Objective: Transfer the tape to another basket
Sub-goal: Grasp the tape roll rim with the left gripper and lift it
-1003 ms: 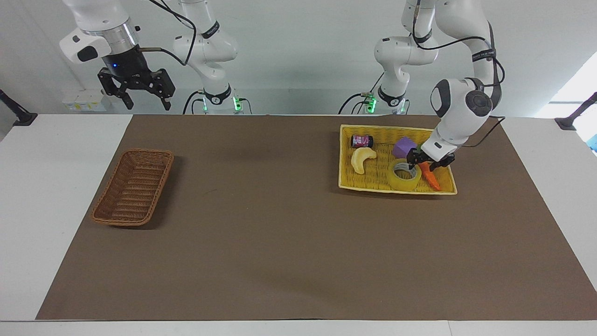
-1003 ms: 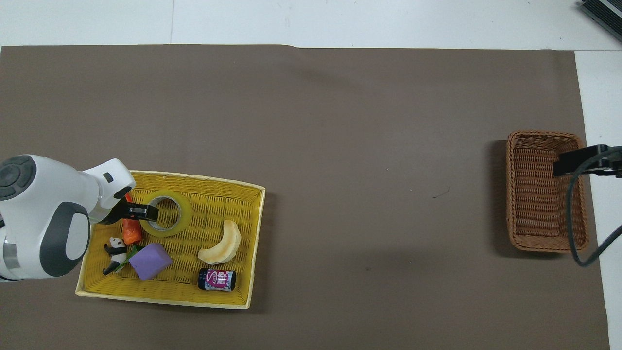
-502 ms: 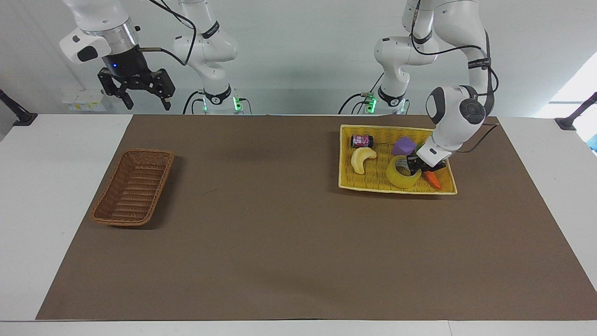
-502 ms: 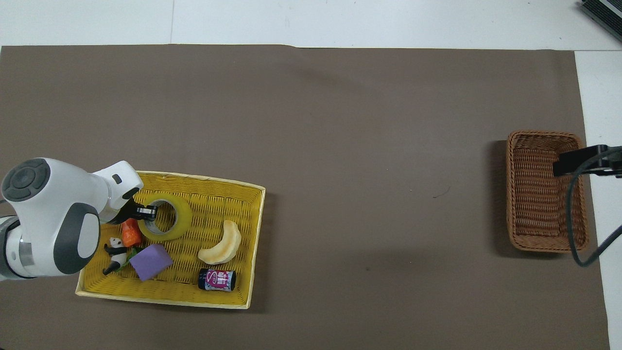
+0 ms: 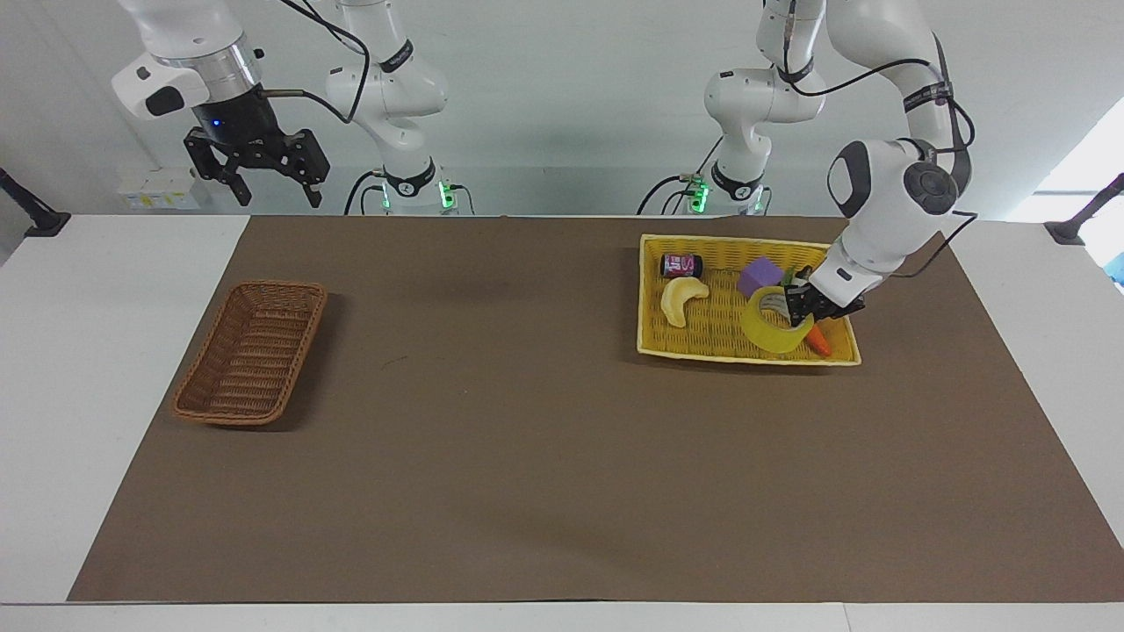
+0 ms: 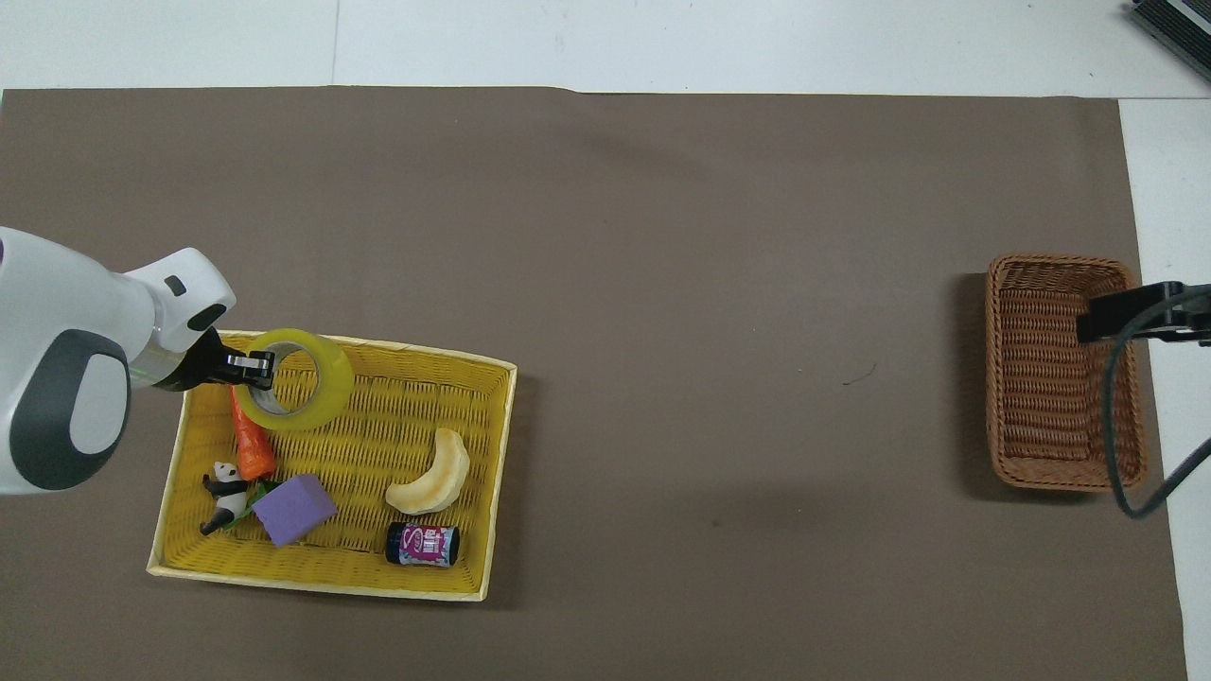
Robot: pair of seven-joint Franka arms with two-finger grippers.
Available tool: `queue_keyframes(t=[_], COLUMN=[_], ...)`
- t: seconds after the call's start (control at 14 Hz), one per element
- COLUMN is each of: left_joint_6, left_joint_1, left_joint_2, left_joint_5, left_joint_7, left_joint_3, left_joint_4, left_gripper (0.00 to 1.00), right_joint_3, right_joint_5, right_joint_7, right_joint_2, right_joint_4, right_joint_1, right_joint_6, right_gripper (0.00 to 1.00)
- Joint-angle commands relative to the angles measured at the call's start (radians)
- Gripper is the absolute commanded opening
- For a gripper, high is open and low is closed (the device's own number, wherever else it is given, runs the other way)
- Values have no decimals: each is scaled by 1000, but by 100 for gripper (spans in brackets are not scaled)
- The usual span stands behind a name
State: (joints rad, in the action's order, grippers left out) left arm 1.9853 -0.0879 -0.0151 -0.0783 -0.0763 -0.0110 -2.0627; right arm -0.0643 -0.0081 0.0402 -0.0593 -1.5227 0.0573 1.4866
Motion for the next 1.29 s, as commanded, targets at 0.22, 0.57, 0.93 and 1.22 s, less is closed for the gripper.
queue_keyframes(t=[0.22,0.57,0.93,1.22], left_joint_6=[-198,-198,-178,-97], left_joint_1=[-24,-127,-154,-314], left_joint_2=[6,-8,-16,-14], left_joint_5=[-9,-65,-337,-377], left_joint_7=[38,159,167,171], left_joint_3=[2,6,37,54], left_joint_4=[151,191,210,211], left_gripper=[0,0,0,0], right_joint_3=[1,1,0,12], right_joint_5=[16,16,16,68], right_joint_7=[-22,-22,-23,-19], right_joint_2=[-10,-11,-10,-28], right_joint_4=[-14,-14,-14,-23], right_joint_1=[-13,-11,-13,-2], right_joint_6=[4,-5,-3,-25], right_gripper=[100,100,100,100])
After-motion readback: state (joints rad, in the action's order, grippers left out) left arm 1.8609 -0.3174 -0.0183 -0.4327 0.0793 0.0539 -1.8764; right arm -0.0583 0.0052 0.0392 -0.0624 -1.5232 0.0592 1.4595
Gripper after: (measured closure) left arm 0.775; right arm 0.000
